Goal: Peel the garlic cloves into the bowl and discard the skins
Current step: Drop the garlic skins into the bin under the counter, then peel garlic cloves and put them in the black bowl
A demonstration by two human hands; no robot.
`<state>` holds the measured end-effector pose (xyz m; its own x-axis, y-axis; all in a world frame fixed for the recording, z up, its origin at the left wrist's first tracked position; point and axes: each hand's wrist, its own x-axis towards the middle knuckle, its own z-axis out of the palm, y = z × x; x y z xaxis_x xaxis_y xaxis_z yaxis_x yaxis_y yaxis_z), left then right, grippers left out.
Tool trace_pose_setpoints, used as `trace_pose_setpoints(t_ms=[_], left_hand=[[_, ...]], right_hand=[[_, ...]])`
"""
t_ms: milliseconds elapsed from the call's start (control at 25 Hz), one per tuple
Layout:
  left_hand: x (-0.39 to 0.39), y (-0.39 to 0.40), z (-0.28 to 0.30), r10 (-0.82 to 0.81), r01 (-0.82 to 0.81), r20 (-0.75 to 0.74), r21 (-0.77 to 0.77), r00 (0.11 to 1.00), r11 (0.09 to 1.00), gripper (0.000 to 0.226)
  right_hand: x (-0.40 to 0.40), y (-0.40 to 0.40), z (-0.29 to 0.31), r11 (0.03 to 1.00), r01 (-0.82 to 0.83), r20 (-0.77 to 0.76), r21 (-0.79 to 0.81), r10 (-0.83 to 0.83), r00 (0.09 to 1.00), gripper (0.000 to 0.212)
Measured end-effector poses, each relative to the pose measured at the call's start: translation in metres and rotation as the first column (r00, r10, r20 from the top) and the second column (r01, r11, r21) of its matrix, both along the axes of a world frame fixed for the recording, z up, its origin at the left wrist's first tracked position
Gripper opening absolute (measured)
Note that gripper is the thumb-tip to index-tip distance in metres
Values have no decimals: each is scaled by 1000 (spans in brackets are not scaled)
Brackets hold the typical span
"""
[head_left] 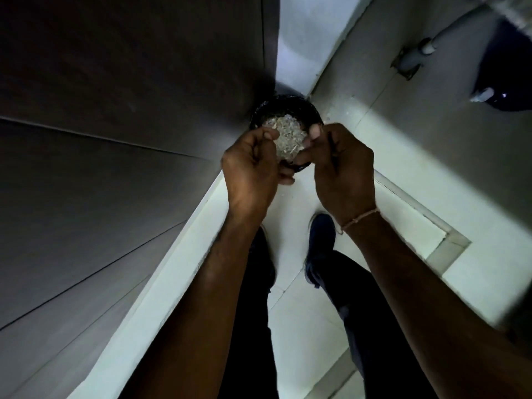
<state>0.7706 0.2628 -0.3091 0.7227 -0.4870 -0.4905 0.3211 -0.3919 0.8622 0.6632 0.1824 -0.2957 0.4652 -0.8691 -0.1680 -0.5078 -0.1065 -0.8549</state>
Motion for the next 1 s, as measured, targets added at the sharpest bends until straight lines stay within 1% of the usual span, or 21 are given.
trace_pose_setpoints(t_ms=[40,80,120,160,200,240,280,320,360,400,440,520,560,640,720,840,920,1000], left_hand=[[-3,4,25,-32,32,21,23,999,999,30],[-5,9,47,-52,50,63,37,997,998,32],[-7,14,67,-62,55,139,52,988,997,25],[-9,18,86,-74,64,211,53,975,997,11],[-11,22,112,-87,73,268,60,959,995,6],[-13,26,134,-93,80,273,56,958,995,9],[-18,30,160,-101,94,240,41,965,995,6],[-23,33,186,-108,107,218,16,970,994,10],[-27,35,213,-127,133,236,-8,963,991,18],[-32,37,235,-173,185,284,-16,943,983,19],[-35,38,255,-222,242,341,-18,914,970,16],[-44,38,294,-331,385,448,-32,830,923,10],[-50,40,309,-394,462,469,-34,790,886,10],[-62,37,341,-507,593,505,-11,698,805,16],[-75,26,364,-588,690,550,29,593,724,21],[-106,3,393,-649,811,648,80,399,579,24],[-141,-13,405,-672,886,687,89,277,456,24],[-182,-30,414,-676,937,714,84,182,340,24]], right_hand=[[-4,3,22,1000,-2,-28,-27,1,1000,35],[-6,6,44,998,-8,-43,-60,6,999,32],[-9,9,63,996,-23,-41,-84,20,999,25],[-14,10,81,995,-44,-24,-93,42,999,15],[-17,13,106,994,-53,7,-99,54,998,11],[-20,17,130,993,-53,32,-106,56,998,12],[-24,20,155,992,-52,22,-118,55,998,10],[-28,23,181,990,-49,0,-135,49,999,15],[-32,26,206,986,-52,-26,-162,48,999,21],[-37,29,229,980,-58,-46,-189,50,998,26],[-42,32,249,975,-65,-58,-212,54,997,27],[-56,34,287,964,-61,-59,-260,47,997,22],[-68,37,305,959,-32,-53,-282,18,998,19],[-94,41,336,942,51,-36,-332,-67,997,16],[-120,45,358,916,134,-28,-378,-156,987,17],[-163,51,381,851,211,-80,-480,-282,956,25],[-205,57,393,779,301,-60,-550,-397,916,29],[-249,63,402,715,384,-33,-584,-493,869,33]])
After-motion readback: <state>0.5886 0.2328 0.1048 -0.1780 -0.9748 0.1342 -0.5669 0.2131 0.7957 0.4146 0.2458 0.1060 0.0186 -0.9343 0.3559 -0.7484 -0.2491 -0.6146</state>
